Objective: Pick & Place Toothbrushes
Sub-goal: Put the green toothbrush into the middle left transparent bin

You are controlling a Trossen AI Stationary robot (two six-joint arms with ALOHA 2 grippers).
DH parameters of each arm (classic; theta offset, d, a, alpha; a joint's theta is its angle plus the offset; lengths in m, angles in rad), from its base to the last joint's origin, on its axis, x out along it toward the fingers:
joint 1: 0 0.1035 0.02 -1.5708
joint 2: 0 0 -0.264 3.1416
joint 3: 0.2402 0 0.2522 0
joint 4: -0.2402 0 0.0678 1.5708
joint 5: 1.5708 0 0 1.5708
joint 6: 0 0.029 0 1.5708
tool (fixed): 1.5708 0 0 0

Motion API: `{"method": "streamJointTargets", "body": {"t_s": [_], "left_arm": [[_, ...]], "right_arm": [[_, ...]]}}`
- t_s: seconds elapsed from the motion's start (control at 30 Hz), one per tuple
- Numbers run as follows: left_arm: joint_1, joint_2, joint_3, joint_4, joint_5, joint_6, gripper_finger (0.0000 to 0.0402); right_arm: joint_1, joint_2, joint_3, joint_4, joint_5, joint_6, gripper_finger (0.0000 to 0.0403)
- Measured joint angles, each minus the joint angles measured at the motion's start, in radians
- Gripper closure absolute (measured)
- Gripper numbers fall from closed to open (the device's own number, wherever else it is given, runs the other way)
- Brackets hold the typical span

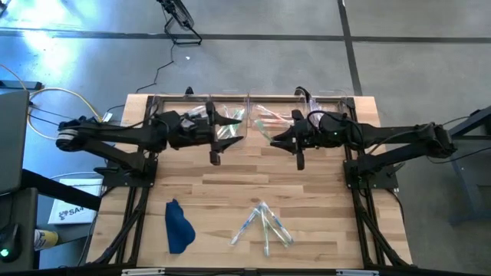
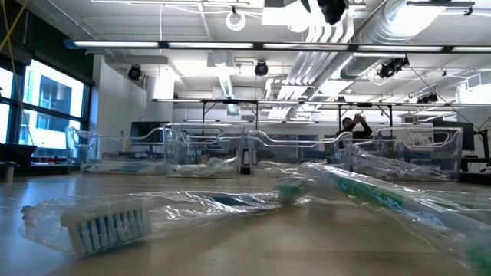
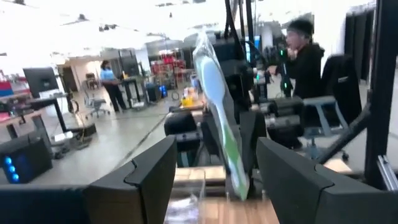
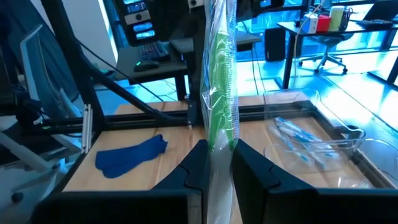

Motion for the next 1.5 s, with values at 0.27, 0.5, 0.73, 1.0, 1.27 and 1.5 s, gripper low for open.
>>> {"method": "streamJointTargets", "body": {"t_s": [0.27, 0.5, 0.73, 1.0, 1.27, 1.5], "left_arm": [[0.0, 0.09, 0.001, 0.179, -0.009, -0.068, 0.0183], [0.0, 0.122, -0.001, 0.196, -0.021, -0.11, 0.0183], [0.0, 0.161, 0.001, 0.27, -0.021, -0.145, 0.0183], [0.0, 0.197, 0.0, 0.296, -0.014, -0.152, 0.0183], [0.0, 0.225, -0.001, 0.294, -0.014, -0.184, 0.0183], [0.001, 0.223, 0.0, 0.311, -0.014, -0.2, 0.0231]], "right_arm": [[0.0, 0.0, 0.0, 0.011, -0.001, -0.009, 0.0363], [0.0, 0.0, 0.0, 0.015, -0.002, -0.009, 0.0363], [0.0, 0.014, 0.0, 0.011, -0.003, -0.009, 0.0363], [0.0, 0.062, 0.0, 0.017, -0.003, -0.009, 0.0363], [0.0, 0.081, 0.0, 0.014, 0.0, -0.009, 0.0363], [0.0, 0.08, 0.0, 0.014, 0.026, -0.009, 0.0363]]}}
